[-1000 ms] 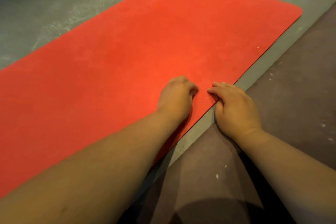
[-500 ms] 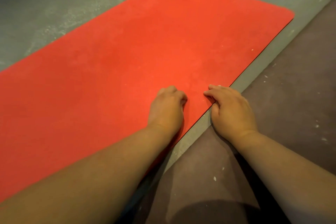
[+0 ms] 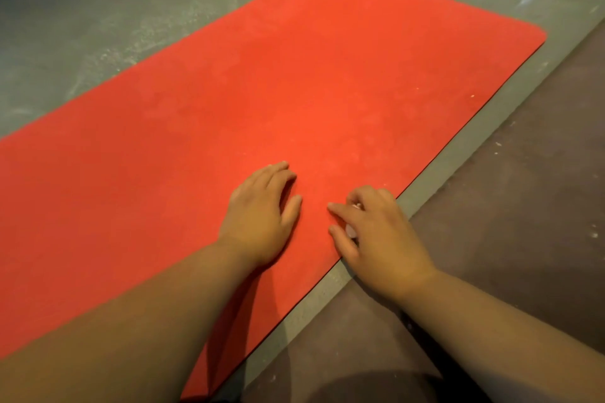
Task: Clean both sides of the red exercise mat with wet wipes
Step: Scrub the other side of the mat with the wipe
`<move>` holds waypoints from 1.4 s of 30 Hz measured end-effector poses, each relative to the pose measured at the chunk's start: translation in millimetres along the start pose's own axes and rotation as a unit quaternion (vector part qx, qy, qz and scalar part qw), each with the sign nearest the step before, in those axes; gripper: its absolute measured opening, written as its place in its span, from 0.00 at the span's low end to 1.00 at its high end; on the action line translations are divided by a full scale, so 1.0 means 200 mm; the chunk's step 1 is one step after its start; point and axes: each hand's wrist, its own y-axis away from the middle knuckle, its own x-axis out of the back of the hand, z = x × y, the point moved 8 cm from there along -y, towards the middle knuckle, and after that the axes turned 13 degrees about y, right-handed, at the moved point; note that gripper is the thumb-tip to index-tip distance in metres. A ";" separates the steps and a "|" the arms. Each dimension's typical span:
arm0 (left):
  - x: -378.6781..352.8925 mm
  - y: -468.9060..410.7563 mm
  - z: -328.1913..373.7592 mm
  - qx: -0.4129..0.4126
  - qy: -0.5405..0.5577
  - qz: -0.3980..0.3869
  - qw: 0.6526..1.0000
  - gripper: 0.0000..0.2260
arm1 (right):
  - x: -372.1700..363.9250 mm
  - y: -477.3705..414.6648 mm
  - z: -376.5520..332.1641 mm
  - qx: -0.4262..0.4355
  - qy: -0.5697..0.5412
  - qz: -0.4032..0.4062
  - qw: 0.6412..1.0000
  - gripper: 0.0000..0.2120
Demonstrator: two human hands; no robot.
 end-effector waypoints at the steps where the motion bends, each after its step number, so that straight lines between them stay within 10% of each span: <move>1: -0.01 0.01 -0.02 -0.004 -0.012 -0.003 1.000 0.22 | 0.02 0.02 0.05 -0.016 0.003 0.001 1.000 0.18; 9: -0.01 0.00 -0.02 -0.013 -0.019 0.017 1.000 0.24 | 0.07 -0.13 0.24 -0.089 -0.055 -0.018 0.994 0.05; 16: 0.00 0.00 -0.01 -0.015 -0.017 0.024 0.999 0.23 | 0.04 -0.14 0.14 0.098 -0.015 -0.032 0.995 0.06; 22: 0.00 0.00 -0.02 -0.011 -0.011 0.023 1.000 0.23 | 0.08 -0.39 0.59 -0.187 0.037 0.020 0.981 0.09; 29: -0.01 0.01 -0.04 0.002 -0.005 0.032 0.999 0.23 | 0.00 -0.03 -0.08 0.173 -0.052 -0.039 0.983 0.08; 37: -0.01 0.00 -0.05 0.000 -0.006 0.033 0.999 0.24 | 0.03 -0.50 0.49 -0.146 0.054 0.008 0.988 0.09; 42: -0.01 0.00 -0.05 -0.001 -0.005 0.036 0.999 0.23 | 0.01 -0.15 -0.09 0.120 -0.023 -0.033 0.992 0.07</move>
